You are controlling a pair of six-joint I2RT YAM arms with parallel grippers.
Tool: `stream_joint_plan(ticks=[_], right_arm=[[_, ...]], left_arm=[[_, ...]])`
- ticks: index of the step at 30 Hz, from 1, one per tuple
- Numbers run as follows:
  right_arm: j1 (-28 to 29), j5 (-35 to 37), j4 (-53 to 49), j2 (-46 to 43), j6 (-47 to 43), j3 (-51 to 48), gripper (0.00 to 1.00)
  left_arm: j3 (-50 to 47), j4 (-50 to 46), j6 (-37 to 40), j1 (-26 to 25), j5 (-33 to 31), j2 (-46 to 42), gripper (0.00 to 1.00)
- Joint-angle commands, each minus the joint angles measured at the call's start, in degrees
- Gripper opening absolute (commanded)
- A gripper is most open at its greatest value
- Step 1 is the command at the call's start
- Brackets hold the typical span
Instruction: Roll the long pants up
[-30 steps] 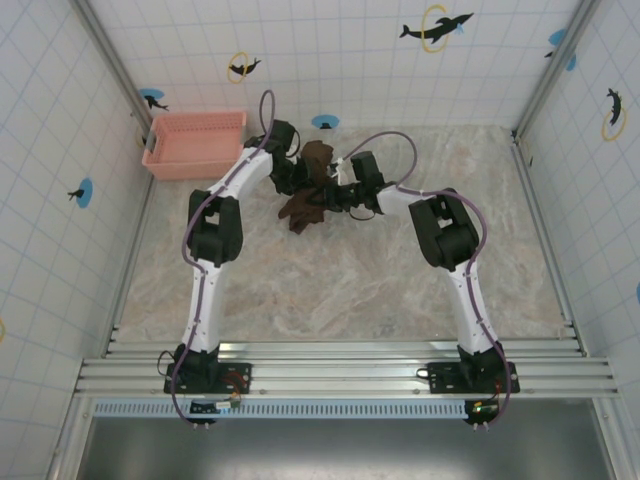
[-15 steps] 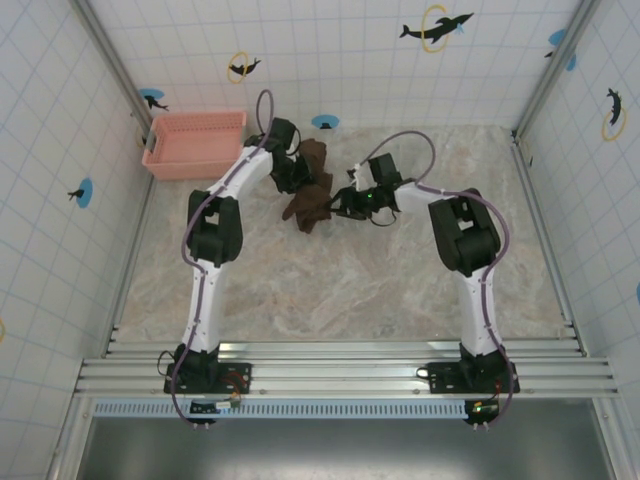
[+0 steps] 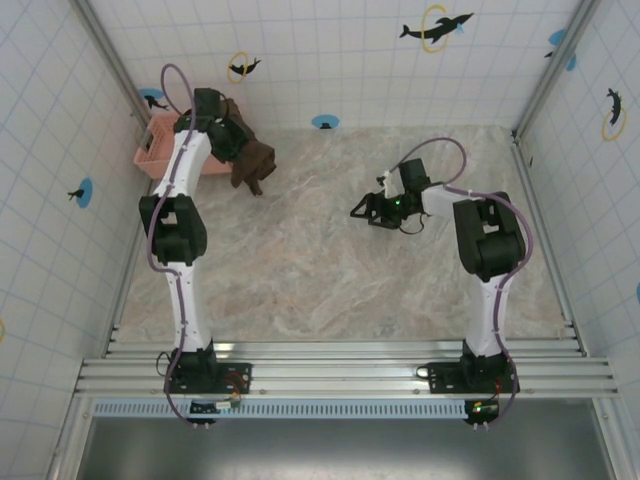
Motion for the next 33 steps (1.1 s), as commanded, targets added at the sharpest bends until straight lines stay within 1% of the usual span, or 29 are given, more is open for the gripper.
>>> stream_joint_plan(ticks=[1, 5, 7, 8, 10, 14, 19, 22, 25, 27, 31, 33], right_arm=[[0.47, 2.24, -4.51, -0.12, -0.98, -2.59, 0.83], [0.47, 2.37, -5.66, 0.17, -1.53, -2.27, 0.83], [0.46, 2.65, -6.49, 0.53, -1.73, -1.56, 0.82], [0.50, 2.66, -6.87, 0.94, -1.77, -1.06, 0.82], [0.41, 2.52, -7.34, 1.48, -1.79, -0.10, 0.82], [0.41, 2.77, -10.41, 2.52, -2.47, 1.90, 0.82], [0.44, 3.08, -12.91, 3.86, -3.82, 3.92, 0.81], [0.31, 3.23, -13.54, 4.47, -4.08, 4.62, 0.81], [0.24, 2.93, -13.67, 5.00, -4.19, 4.86, 0.81], [0.18, 2.79, -13.91, 5.14, -4.40, 5.00, 0.81], [0.06, 2.91, -14.22, 5.45, -4.95, 4.79, 0.81], [0.06, 2.64, -14.04, 5.67, -4.98, 4.69, 0.81]], left_arm=[[2.38, 11.11, -6.56, 0.80, -0.60, -3.65, 0.00], [2.66, 14.48, -12.09, 0.83, 2.16, -2.81, 0.00], [5.43, 9.93, -13.57, 0.87, 4.18, -0.61, 0.00], [5.47, 9.29, -13.59, 0.88, 5.31, 0.23, 0.00], [2.58, 9.74, -13.81, 0.82, 5.59, 0.17, 0.00], [-6.22, 14.57, -16.34, 0.81, 6.19, -1.67, 0.00], [-7.72, 13.21, -15.22, -0.03, 8.29, -0.96, 0.00], [-9.67, 15.77, -15.54, -1.53, 9.61, -1.05, 0.00], [-11.43, 19.50, -18.05, -2.74, 10.17, -1.61, 0.00], [-11.41, 21.73, -19.70, -3.09, 10.34, -1.84, 0.00], [-6.39, 19.59, -20.80, -3.41, 11.40, -1.74, 0.00], [-5.44, 19.48, -20.96, -3.56, 10.84, -2.77, 0.00]])
